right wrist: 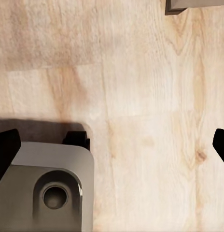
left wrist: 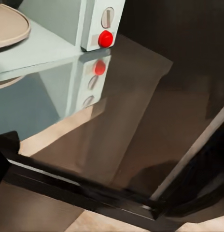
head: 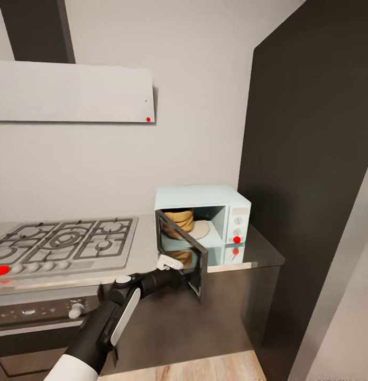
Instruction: In the kitchen, take the popcorn bag from the countertop, put it into the microwave, and heat it until the popcorn is cooked so the cooked popcorn ends up inside the bag.
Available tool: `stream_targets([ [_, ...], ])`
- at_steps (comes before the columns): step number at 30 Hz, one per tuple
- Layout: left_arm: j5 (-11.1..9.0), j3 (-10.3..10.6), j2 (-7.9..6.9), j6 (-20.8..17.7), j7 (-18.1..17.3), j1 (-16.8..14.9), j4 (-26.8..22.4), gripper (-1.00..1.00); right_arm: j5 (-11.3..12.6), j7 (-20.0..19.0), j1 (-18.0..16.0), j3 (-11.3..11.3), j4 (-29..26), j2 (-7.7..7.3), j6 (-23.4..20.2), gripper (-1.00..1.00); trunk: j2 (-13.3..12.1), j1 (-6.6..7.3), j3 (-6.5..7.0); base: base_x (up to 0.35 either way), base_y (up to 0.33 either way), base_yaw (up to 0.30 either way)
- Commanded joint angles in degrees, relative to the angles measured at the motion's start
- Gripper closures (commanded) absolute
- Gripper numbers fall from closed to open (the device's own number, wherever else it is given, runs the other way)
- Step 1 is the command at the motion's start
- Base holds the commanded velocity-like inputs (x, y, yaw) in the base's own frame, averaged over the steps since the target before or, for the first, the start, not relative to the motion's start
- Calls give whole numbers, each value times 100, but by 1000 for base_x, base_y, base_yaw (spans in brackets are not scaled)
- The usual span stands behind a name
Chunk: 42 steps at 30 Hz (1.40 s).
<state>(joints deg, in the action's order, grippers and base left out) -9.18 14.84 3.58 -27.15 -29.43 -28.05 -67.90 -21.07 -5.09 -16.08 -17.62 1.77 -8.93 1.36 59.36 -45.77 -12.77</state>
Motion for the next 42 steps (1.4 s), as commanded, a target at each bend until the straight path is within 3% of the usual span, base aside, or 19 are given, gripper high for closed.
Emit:
stream_targets([
  [1, -110, 4, 2, -80, -19, -1, -7, -100, -46, -11, -9, -48, 16, -5, 14, -100, 6, 0, -2, 0, 0, -184],
  [10, -113, -21, -2, -71, 52, -3, -97, -100, -39, -15, -9, -50, 16, -36, 10, -100, 6, 0, 44, 0, 0, -163],
  [14, -137, -15, -10, -53, 665, -2, -354, -100, -43, -19, -9, -49, 16, -2, -3, -100, 6, 0, 45, 0, 0, -13],
  [17, -156, -8, -41, -54, 714, -2, -543, -100, -46, -18, -9, -48, 16, 4, -4, -100, 6, 0, 45, 0, 0, -1],
  [30, -155, 12, -1, -51, 733, 1, -538, -100, -46, -19, -9, -48, 18, 11, -6, -100, 6, 0, 45, 22, 0, 0],
  [34, -147, 166, 2, -54, 791, 1, -515, -100, -46, -18, -9, -48, 16, 13, -4, -100, 6, 0, 45, 111, 0, 0],
  [40, -145, 199, 9, -54, 804, 1, -514, -100, -46, -18, -9, -48, 16, 14, -4, -100, 6, 0, 45, 213, 0, 0],
  [42, -134, 436, 19, -54, 812, 1, -506, -100, -46, -18, -9, -48, 16, 14, -4, -100, 6, 0, 45, 229, -61, 0],
])
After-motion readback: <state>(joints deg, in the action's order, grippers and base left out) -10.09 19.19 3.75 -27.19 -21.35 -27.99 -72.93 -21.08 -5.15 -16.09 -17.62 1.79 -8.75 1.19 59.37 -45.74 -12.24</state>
